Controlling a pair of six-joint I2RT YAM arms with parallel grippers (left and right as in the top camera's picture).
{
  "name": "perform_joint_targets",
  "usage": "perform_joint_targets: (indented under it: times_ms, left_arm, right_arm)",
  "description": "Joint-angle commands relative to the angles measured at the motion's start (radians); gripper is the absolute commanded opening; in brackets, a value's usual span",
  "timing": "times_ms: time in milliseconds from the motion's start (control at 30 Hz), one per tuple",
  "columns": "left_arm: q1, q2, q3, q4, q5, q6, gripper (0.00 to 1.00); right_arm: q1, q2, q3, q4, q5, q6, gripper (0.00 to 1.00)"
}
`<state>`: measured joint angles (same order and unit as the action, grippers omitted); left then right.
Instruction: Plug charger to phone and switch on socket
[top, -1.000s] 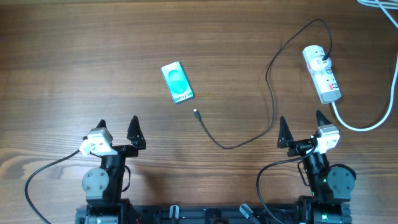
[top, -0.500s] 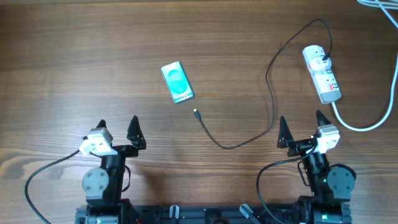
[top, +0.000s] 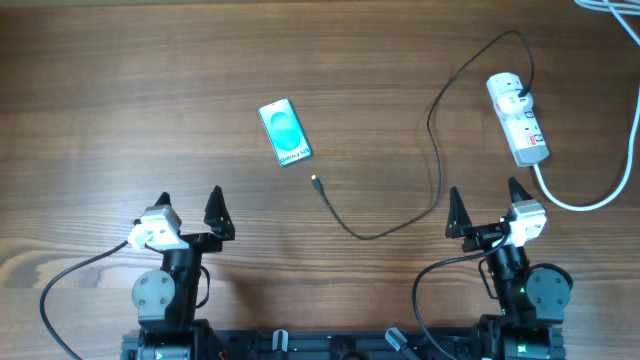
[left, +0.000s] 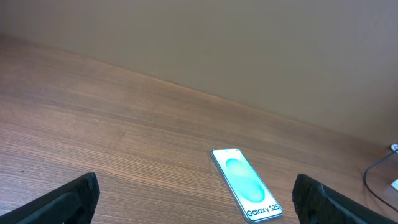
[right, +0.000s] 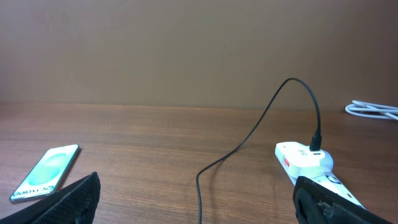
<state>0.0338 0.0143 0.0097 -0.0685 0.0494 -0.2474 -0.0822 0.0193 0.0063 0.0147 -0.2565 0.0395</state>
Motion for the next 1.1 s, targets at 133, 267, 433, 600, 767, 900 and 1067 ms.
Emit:
perform_joint_targets:
  times_ms: [133,267,433,600,767,900,1067]
  left_arm:
    - [-0.005,0.002,-0.004,-0.007,-0.01,0.016,1.0]
    - [-0.005,0.002,-0.004,-0.007,-0.01,0.016,1.0]
    - [-0.005,0.002,-0.004,-0.007,-0.01,0.016,1.0]
    - [-0.005,0.002,-0.004,-0.007,-0.01,0.016,1.0]
    - [-0.005,0.002,-0.004,-0.007,-0.01,0.016,1.0]
    - [-0.005,0.002,-0.004,-0.007,-0.01,0.016,1.0]
    - [-0.005,0.002,-0.004,-0.007,-0.01,0.016,1.0]
  right_arm:
    - [-0.006,-0.014,-0.001,0.003,0.013,-0.011,1.0]
    - [-0.006,-0.014,-0.001,0.003,0.012,-0.011,1.0]
    - [-0.006,-0.014,-0.001,0.003,0.013,-0.011,1.0]
    - [-0.006,-0.014,-0.001,0.003,0.013,-0.011,1.0]
    - [-0.006,-0.014,-0.001,0.003,0.013,-0.011,1.0]
    - [-0.006,-0.014,-0.001,0.003,0.012,-0.011,1.0]
    - [-0.006,-0.014,-0.001,0.003,0.013,-0.011,1.0]
